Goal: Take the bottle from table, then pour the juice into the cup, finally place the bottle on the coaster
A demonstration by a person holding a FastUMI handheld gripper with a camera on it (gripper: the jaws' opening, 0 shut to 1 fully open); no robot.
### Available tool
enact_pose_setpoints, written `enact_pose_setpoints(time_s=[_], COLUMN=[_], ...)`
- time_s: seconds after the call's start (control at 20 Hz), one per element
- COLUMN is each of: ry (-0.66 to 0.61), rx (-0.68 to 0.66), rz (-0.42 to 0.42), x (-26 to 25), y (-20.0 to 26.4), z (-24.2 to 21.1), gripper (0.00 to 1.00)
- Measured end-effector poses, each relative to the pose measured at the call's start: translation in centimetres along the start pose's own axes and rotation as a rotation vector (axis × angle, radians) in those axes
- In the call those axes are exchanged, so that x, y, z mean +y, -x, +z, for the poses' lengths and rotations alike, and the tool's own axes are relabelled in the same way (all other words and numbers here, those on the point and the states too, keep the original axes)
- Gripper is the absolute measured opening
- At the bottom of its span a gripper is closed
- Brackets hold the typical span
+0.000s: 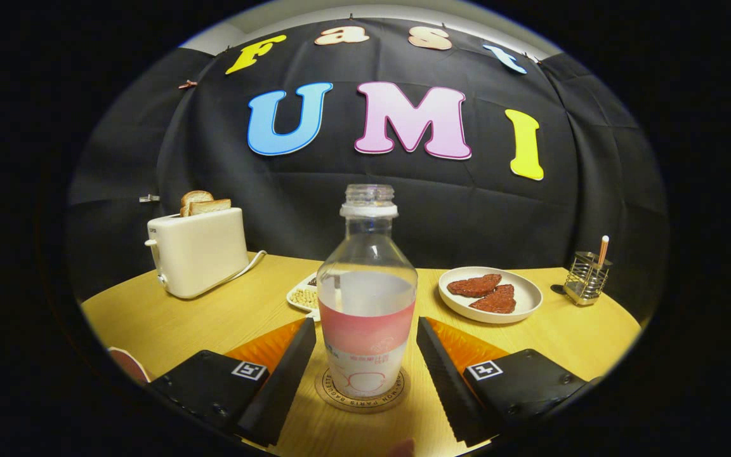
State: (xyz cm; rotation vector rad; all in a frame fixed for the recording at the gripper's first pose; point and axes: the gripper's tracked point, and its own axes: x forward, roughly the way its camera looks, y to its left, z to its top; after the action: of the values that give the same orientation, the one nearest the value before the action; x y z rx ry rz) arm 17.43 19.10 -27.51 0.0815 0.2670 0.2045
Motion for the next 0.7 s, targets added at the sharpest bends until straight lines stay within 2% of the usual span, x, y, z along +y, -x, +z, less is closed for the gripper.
enact_pose_setpoints(time_s=[0.7], ry=[0.029], rx=[-0.096], rz=[-0.011], x=[-1.4], y=[11.0], z=[10.0], gripper=[0.98])
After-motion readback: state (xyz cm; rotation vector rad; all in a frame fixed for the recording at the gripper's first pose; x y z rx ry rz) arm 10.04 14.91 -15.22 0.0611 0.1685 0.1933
